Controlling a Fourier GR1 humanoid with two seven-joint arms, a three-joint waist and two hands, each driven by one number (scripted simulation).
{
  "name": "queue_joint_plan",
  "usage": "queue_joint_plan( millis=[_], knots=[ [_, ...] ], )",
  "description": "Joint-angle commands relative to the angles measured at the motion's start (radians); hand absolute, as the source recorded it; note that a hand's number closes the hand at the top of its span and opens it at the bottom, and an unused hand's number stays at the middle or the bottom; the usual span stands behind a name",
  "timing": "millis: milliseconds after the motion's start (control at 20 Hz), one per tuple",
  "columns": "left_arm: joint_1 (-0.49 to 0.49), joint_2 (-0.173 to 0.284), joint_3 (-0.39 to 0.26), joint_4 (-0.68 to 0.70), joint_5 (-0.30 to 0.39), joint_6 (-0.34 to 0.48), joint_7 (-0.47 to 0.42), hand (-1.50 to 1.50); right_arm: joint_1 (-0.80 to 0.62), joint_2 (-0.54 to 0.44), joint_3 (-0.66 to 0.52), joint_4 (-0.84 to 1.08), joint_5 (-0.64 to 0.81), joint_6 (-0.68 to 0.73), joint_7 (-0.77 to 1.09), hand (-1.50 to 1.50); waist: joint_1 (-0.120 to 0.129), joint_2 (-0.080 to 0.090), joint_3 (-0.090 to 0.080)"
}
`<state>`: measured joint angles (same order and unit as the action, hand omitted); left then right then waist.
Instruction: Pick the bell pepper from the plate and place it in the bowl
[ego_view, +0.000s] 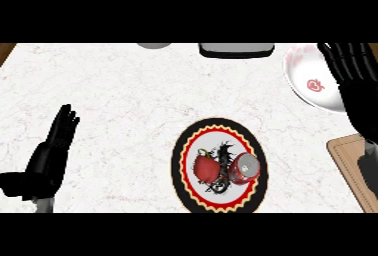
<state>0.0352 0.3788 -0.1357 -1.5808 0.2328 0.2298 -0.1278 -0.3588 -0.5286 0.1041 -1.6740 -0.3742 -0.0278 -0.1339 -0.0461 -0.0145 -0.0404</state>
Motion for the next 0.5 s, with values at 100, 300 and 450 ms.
queue_joint_plan(
  millis=[100, 300, 450],
  knots=[
    [-0.048, 0.053, 0.053, -0.006, -0.011, 0.011, 0.052, 0.00, -0.027, -0.046, 0.105, -0.159, 0.298, -0.222, 0.167, 1.50, 0.032, 0.004, 0.037],
    [-0.033, 0.075, 0.074, 0.024, -0.029, 0.043, 0.076, 0.00, 0.044, -0.319, 0.141, -0.042, 0.540, -0.142, 0.311, 1.50, -0.065, 0.000, -0.019],
    [-0.011, 0.080, 0.100, 0.042, -0.025, 0.068, 0.102, 0.00, 0.142, -0.238, 0.110, -0.043, 0.622, -0.345, 0.489, -1.50, -0.112, -0.025, 0.022]
  ],
)
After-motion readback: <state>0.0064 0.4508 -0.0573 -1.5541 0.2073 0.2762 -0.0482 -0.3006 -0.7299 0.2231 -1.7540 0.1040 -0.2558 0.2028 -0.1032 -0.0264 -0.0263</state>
